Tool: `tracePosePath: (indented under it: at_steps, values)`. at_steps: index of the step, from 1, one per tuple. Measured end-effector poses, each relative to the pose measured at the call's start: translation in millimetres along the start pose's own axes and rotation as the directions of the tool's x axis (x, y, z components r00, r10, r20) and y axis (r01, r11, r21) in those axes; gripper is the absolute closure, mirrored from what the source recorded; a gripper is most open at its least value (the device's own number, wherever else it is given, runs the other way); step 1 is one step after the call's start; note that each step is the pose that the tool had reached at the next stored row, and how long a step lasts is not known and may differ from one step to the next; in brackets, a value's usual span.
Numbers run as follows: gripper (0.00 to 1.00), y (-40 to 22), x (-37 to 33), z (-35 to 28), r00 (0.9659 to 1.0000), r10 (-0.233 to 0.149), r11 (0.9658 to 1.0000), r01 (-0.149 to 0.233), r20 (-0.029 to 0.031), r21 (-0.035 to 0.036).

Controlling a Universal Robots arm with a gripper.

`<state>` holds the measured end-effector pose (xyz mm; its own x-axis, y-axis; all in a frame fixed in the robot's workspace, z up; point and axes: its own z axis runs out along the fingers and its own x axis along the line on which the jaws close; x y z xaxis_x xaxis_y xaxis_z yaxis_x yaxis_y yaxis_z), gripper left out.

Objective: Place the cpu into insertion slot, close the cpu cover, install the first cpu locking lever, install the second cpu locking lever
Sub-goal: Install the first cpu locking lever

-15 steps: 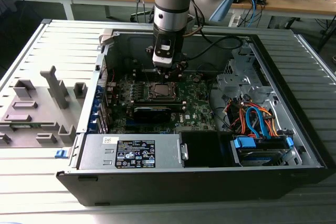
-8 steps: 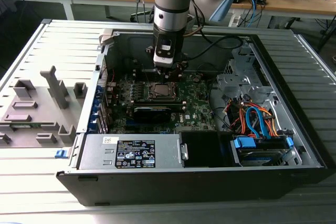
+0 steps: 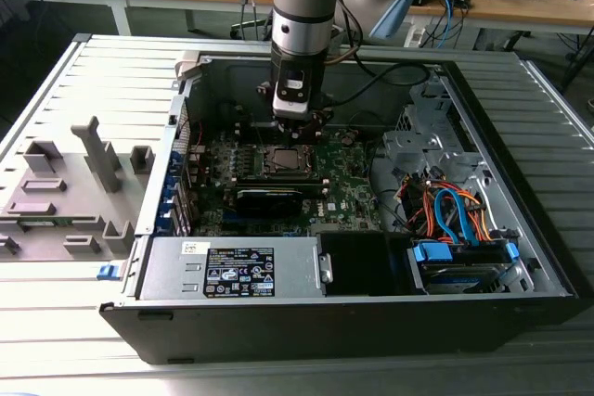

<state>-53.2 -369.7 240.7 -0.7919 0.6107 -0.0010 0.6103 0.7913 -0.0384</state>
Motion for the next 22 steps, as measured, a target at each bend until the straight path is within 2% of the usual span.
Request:
tracePosePath:
  at_steps: [13,22]
  values:
    - [0.89,0.0,0.0,0.0,0.9992,-0.04,0.9992,0.04,0.0015,0.0]
    - [0.89,0.0,0.0,0.0,0.9972,-0.075,0.9972,0.075,0.0028,0.0]
